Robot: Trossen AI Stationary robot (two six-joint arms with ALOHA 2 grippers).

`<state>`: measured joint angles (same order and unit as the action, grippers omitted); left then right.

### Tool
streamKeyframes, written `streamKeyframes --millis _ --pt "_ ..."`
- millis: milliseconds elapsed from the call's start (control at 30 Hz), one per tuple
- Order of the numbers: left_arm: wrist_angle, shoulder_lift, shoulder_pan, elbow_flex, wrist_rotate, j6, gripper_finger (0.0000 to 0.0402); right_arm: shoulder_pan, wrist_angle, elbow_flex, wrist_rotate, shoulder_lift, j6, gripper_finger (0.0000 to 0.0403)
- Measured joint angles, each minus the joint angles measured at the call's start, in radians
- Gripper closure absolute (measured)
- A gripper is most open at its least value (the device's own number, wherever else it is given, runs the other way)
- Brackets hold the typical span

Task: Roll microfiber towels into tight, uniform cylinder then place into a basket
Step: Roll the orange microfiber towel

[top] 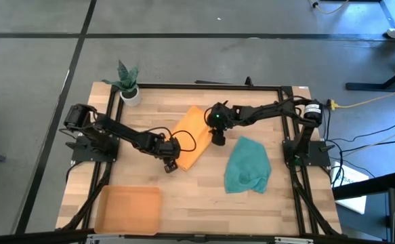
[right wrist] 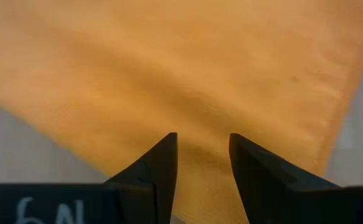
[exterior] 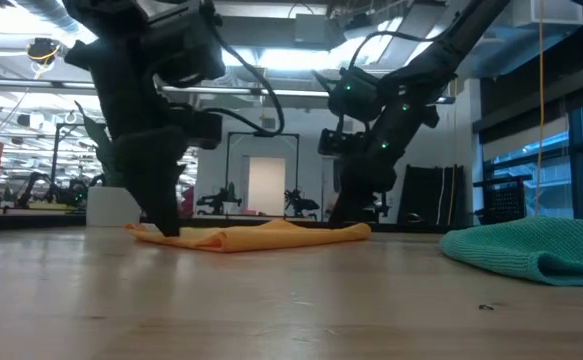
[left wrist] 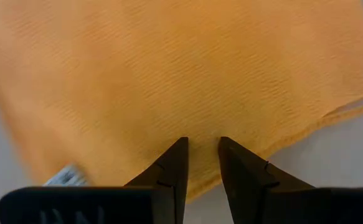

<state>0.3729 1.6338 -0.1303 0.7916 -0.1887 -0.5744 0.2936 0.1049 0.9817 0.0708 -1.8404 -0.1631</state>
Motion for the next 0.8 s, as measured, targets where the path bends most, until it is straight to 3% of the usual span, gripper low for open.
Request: streamKeyframes --millis 467,600,800 --pt "-0.201 0.046 -0.016 0.000 0.069 -0.001 0.0319 0.040 -0.023 0.005 0.000 -0.065 0.000 0.0257" --pt "-0.247 0.063 -0.019 0.000 0.089 0.000 0.0319 0.041 -0.050 0.005 -0.048 -0.087 -0.006 0.0257" --pt "-0.400 0.132 -0.031 0.004 0.137 0.000 0.0319 0.061 -0.119 0.003 -0.056 -0.092 -0.052 0.0256"
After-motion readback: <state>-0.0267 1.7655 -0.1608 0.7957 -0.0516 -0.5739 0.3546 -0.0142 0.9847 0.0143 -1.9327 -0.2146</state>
